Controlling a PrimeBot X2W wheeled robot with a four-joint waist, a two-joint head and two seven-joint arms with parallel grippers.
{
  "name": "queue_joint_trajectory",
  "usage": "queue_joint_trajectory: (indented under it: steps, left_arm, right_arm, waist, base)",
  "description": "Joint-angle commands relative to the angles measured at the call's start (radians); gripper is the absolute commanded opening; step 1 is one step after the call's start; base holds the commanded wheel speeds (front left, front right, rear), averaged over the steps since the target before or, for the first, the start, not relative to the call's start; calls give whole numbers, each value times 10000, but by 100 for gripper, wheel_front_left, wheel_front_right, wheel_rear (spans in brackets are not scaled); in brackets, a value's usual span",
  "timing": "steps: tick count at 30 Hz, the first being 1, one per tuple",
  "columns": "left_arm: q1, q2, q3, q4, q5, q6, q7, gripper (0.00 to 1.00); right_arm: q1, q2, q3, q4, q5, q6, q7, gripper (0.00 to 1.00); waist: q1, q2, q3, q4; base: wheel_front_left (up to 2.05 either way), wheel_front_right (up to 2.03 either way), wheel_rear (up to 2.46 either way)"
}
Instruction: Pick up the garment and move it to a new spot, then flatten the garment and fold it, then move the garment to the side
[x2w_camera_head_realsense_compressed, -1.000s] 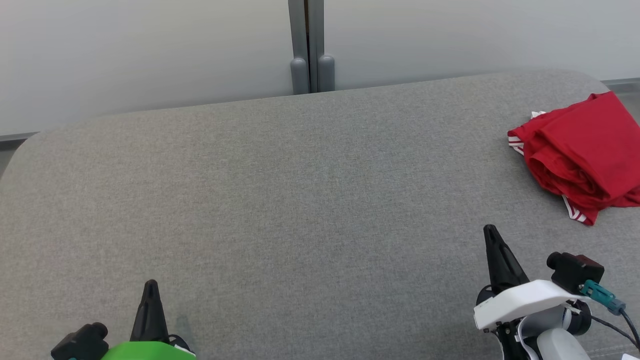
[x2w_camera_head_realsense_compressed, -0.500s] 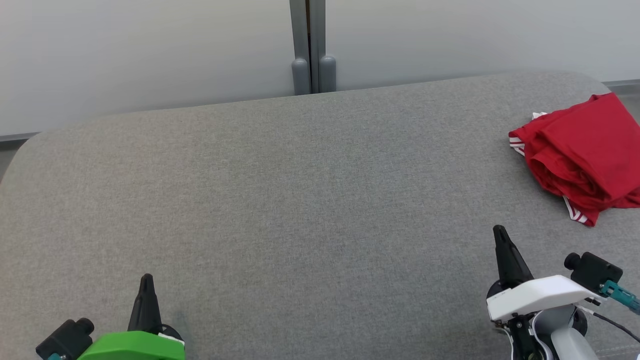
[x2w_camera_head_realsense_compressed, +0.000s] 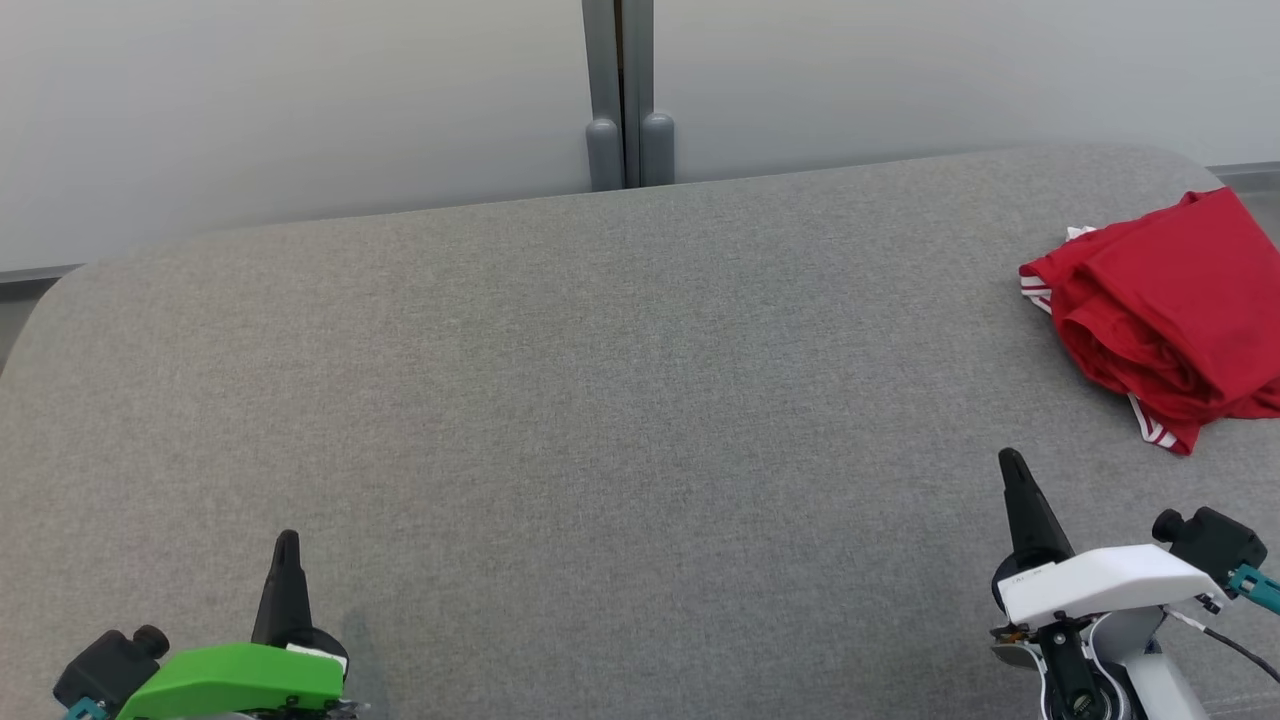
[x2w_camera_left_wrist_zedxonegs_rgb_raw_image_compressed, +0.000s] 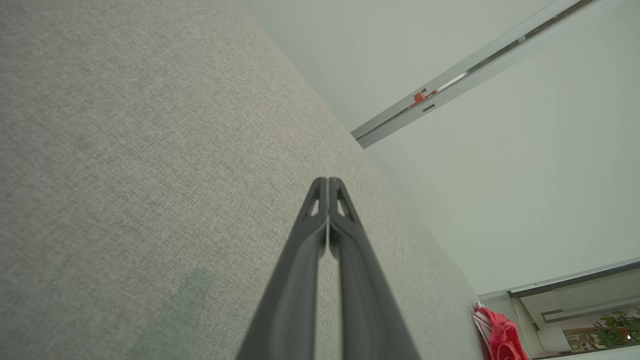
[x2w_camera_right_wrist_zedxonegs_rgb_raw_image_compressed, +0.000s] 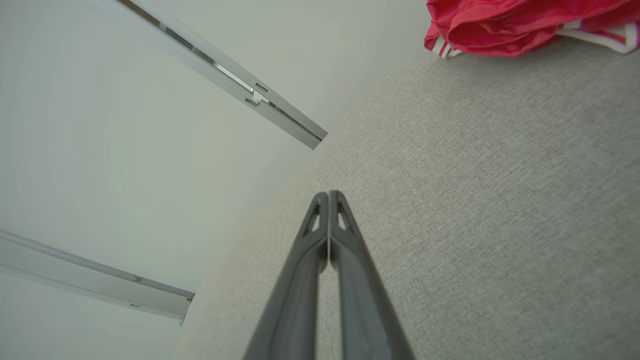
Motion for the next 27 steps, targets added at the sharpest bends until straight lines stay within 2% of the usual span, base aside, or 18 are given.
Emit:
queue_joint_trajectory:
  steps: [1,27]
  left_arm:
    - [-264,47,77,-70,-282,-107,82,0]
    - [-686,63,408,66,-2707,-386,817,0]
  right_arm:
    - [-266,-62,-67,-154,320,-5,87,0]
    - [-313,-73,-443,-201,3130,-7,823,0]
  waist:
    - [0,0,-2,4]
    - [0,0,-41,60]
  base:
    - [0,0,0]
    - [0,0,0]
